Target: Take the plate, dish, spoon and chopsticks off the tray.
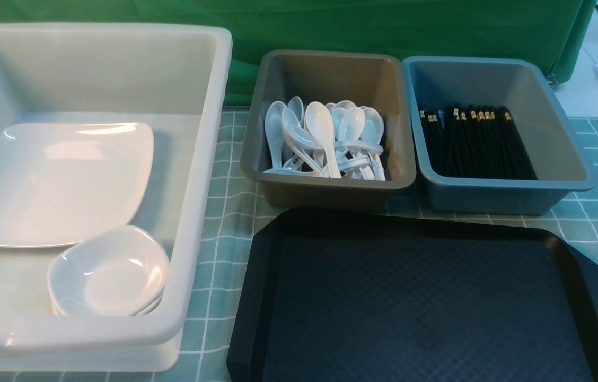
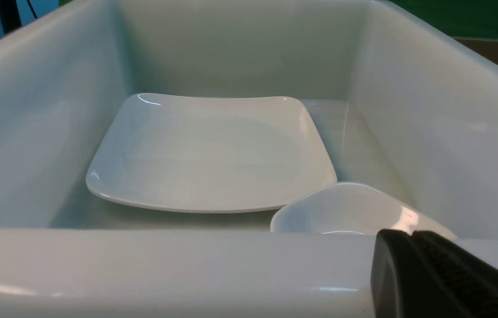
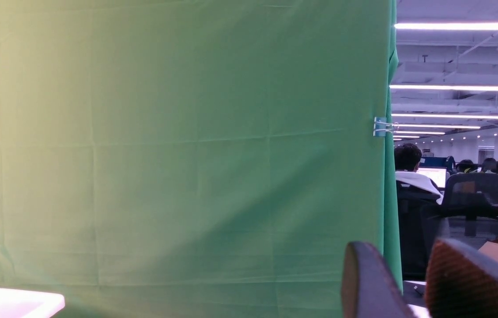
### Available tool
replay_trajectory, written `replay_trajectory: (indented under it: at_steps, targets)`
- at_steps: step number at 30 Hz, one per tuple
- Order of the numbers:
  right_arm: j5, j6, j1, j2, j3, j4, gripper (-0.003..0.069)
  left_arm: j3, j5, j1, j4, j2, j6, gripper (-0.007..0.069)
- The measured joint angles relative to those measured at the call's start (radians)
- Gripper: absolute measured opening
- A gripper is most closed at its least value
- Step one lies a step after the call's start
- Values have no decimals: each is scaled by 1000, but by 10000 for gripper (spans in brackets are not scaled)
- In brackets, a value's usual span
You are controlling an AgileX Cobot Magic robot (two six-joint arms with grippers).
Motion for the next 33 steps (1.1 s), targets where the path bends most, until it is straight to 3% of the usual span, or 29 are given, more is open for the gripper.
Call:
replay_trajectory:
  at_steps: [9,30,33]
  targets:
    - [0,0,0,0,0,0,244,0,0,0,-12,0,-128,13]
    - [2,-17,0,1,0,-1,244,0,0,0,-9,-1,-134,13]
    - [46,-29,0,2,0,-50,244,0,0,0,-9,-1,-134,13]
